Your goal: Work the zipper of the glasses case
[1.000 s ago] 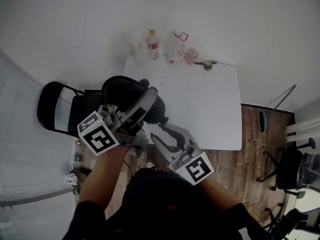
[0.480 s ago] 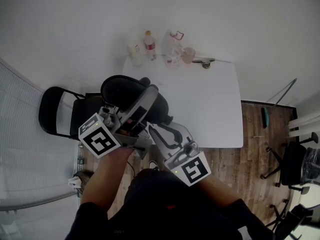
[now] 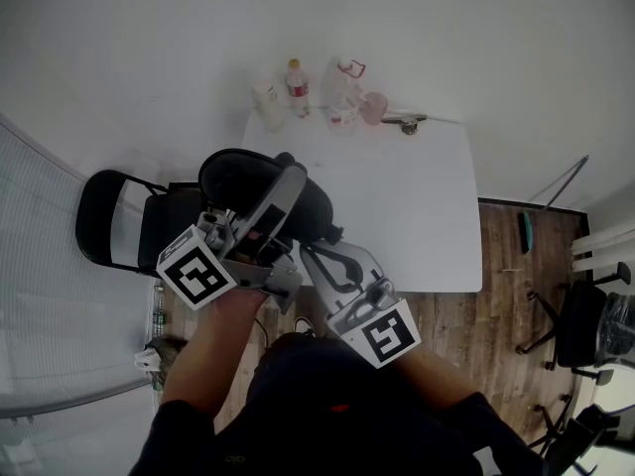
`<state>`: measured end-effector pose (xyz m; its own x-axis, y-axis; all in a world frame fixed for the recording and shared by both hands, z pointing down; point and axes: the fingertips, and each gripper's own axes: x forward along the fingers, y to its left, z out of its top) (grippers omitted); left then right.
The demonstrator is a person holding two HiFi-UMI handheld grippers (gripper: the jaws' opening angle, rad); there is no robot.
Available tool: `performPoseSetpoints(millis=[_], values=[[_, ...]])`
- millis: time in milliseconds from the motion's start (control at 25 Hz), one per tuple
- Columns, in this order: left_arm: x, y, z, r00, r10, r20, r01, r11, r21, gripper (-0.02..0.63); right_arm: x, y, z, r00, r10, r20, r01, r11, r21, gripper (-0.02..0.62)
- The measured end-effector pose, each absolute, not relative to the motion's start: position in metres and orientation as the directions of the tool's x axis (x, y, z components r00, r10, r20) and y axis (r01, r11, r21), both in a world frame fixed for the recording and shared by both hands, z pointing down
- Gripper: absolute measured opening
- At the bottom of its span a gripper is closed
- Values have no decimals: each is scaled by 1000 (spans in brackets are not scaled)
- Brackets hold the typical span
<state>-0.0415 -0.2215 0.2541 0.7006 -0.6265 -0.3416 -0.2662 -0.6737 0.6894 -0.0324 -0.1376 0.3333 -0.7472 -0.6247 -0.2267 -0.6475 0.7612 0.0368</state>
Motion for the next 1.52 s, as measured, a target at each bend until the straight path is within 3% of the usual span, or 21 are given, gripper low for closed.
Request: performPoseSetpoints(millis=[440,1520], values=[[-55,-223,257,664,-655,-361,-273,-662,698,262,-11,-148,335,-692,-693,-202,-710,704,18,17],[-38,-192,287,856,-443,-265,-185,-743,644,262,1,-148,343,-749,-661,-51,-636,696,333,17]])
